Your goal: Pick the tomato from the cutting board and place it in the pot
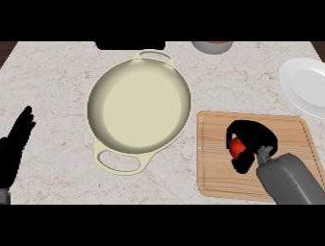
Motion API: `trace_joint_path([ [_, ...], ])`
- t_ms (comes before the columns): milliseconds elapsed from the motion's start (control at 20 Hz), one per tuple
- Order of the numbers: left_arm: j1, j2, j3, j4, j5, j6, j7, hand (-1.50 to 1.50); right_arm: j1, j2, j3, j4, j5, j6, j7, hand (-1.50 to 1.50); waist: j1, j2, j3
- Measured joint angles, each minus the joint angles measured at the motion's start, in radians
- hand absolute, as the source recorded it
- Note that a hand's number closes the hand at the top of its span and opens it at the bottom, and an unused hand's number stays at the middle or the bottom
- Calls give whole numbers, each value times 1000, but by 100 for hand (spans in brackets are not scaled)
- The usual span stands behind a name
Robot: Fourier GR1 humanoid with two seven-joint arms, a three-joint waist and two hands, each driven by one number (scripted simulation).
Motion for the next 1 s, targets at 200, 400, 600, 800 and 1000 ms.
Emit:
trace_joint_path([
  [200,-24,-6,-25,8,-5,-15,0,0,-72,178,182,-45,25,-58,92,150,54,6,3],
  [400,-56,-9,-49,8,-14,-28,11,0,-148,248,359,-52,-7,-154,188,150,102,12,5],
  [600,-70,-15,-64,21,-22,-34,6,0,-248,274,502,-61,-32,-264,326,150,119,11,4],
  [800,-89,-18,-65,30,-25,-30,24,0,-374,282,605,-87,-9,-366,443,150,113,6,4],
  [1000,-102,-18,-60,35,-27,-25,37,0,-507,281,657,-116,67,-449,524,150,100,-3,3],
])
